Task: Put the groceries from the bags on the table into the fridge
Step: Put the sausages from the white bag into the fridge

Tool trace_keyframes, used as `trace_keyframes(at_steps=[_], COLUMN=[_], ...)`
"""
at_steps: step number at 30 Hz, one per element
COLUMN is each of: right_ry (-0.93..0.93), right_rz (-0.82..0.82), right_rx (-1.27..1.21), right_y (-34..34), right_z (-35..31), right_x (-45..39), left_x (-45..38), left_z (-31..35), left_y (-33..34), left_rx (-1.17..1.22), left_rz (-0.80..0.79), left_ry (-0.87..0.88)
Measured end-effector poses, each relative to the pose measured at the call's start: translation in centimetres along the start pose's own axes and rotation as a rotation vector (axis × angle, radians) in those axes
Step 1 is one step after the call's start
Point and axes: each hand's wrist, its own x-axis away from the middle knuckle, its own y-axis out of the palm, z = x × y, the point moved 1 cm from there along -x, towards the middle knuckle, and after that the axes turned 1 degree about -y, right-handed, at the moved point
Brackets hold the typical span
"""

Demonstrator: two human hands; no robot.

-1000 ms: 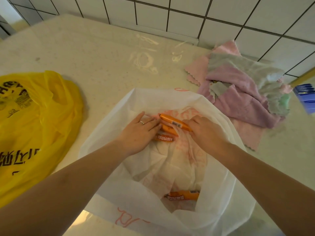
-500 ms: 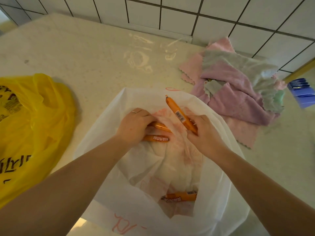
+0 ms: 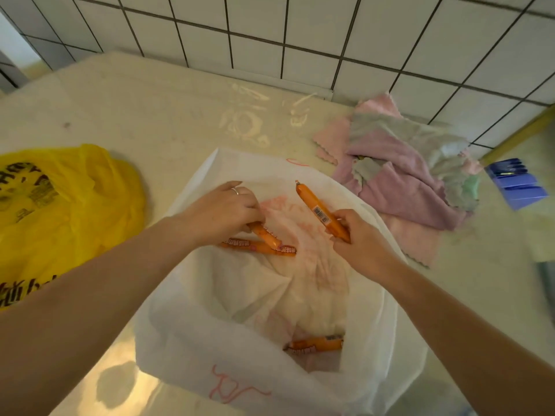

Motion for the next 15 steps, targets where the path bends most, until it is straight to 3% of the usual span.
trace_keyframes(at_steps=[4, 8, 11, 15], right_ry=[-0.025, -0.07, -0.114, -0.13], right_rz=[-0.005, -0.021, -0.047, -0.069], right_rx=[-0.011, -0.009, 0.01, 0.123], right_y=[0.4, 1.2, 2.3, 4.0], right_z=[-1.0, -2.2, -3.0, -3.4], right_x=[1.1, 1.4, 1.3, 0.5], left_x=[1.1, 2.1, 3.6, 6.1], left_z=[0.8, 2.9, 4.2, 5.4], left_y=[-0.8, -2.7, -3.3, -2.7], left_rx=[0.149, 0.666, 0.989, 0.903], left_rz=[0.04, 0.302, 0.504, 0.564], left_ry=[-0.086, -0.499, -0.711, -0.916])
